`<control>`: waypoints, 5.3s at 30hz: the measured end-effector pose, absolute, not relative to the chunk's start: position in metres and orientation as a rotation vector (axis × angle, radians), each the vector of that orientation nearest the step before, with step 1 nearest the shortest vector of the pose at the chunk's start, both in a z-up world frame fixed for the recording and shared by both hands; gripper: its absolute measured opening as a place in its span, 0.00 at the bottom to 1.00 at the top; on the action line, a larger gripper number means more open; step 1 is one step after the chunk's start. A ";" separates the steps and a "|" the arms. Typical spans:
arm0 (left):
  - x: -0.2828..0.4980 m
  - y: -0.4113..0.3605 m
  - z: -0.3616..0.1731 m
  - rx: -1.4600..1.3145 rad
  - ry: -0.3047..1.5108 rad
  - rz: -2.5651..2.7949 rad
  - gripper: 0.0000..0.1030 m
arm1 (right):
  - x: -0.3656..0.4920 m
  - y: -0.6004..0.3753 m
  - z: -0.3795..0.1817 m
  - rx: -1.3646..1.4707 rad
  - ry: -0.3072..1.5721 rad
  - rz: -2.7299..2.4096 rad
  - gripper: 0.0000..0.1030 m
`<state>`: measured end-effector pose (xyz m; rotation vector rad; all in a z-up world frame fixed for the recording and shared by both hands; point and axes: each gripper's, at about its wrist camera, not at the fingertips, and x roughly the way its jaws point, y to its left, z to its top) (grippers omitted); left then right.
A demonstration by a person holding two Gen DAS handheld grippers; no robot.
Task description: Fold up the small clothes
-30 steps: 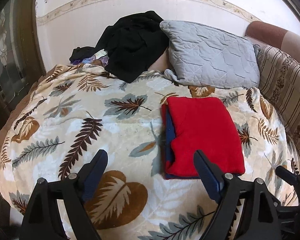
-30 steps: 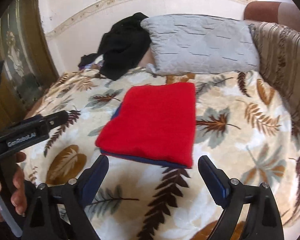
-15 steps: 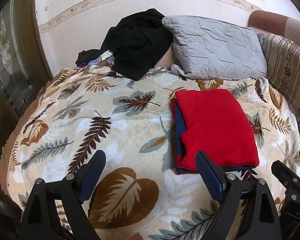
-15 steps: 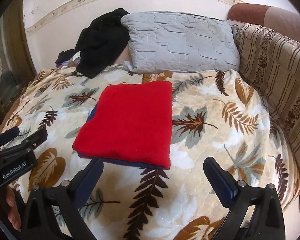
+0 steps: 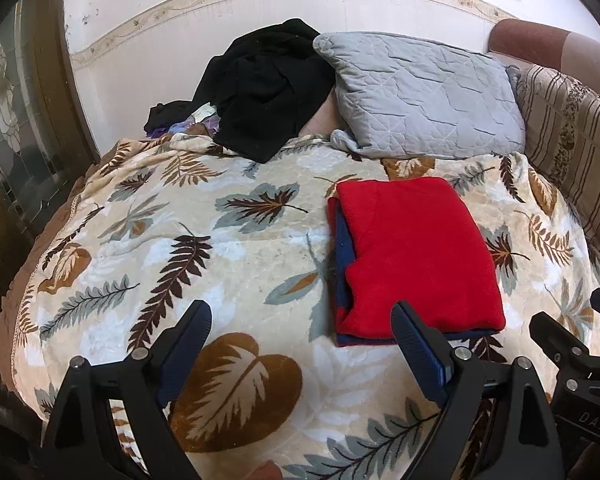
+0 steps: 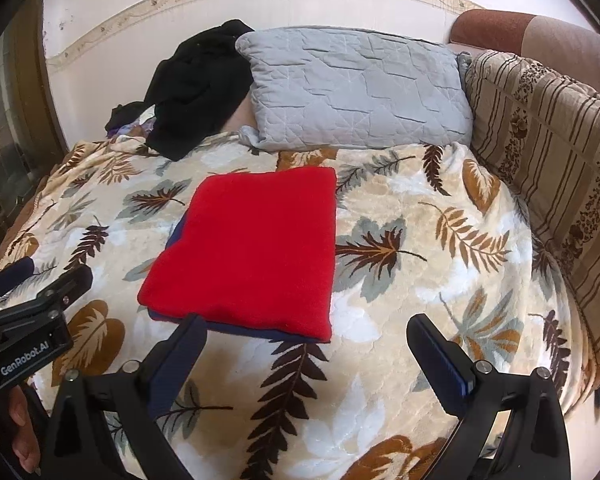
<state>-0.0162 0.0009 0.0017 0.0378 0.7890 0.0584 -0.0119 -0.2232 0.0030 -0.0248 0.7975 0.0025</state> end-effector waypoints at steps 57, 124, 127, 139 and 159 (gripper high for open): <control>0.084 0.010 -0.097 -0.288 1.064 -0.181 0.88 | 0.139 -0.302 -0.109 0.589 1.053 0.349 0.94; -0.015 -0.005 0.004 -0.031 0.819 -0.028 0.88 | -0.024 -0.215 -0.009 0.004 0.778 0.144 0.75; -0.015 -0.007 0.005 -0.031 0.815 -0.036 0.91 | -0.024 -0.216 -0.006 -0.004 0.771 0.129 0.75; -0.016 -0.017 0.011 -0.002 0.807 -0.031 0.91 | -0.023 -0.220 -0.005 -0.010 0.770 0.083 0.75; -0.014 -0.012 0.009 -0.019 0.789 0.000 0.91 | -0.020 -0.220 0.005 0.015 0.766 0.037 0.80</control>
